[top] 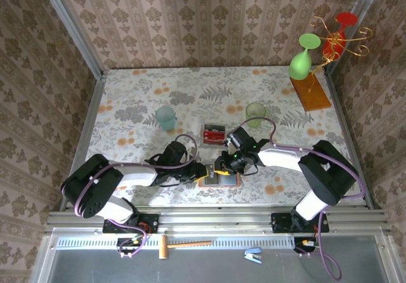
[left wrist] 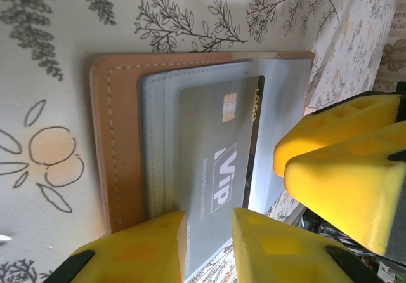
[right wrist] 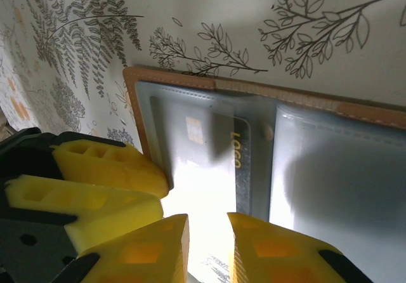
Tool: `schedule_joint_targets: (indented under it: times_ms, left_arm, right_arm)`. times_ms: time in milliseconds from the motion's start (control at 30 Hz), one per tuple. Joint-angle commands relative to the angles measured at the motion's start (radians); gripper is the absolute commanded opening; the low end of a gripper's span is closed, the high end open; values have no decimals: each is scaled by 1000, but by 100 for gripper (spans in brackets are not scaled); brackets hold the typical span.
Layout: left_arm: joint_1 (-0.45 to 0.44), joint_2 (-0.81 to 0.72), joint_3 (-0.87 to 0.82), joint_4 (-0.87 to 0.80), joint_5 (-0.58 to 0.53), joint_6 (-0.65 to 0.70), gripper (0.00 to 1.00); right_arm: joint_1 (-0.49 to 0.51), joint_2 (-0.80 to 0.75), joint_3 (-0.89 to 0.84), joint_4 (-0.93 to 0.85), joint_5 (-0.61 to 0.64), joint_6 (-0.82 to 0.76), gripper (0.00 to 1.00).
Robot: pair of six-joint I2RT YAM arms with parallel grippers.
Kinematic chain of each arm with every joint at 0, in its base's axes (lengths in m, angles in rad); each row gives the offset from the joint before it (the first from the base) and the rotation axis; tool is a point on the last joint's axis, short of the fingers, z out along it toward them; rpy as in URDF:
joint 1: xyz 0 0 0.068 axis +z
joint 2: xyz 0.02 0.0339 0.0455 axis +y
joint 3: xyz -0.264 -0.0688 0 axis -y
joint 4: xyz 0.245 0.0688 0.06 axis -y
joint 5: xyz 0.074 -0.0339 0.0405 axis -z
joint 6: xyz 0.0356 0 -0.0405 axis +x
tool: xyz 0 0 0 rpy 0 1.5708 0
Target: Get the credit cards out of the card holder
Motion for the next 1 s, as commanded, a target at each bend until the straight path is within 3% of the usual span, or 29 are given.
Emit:
schedule_joint_targets:
  times_ms: [0, 633, 967]
  left_arm:
    - [8, 0, -13, 3, -6, 18, 26]
    - [10, -3, -34, 10, -9, 11, 26]
    - [10, -2, -40, 15, -5, 8, 26]
  right_arm:
    - [9, 21, 26, 6, 8, -1, 21]
    - [16, 62, 30, 13, 2, -6, 20]
    - [15, 69, 45, -71, 50, -50, 20]
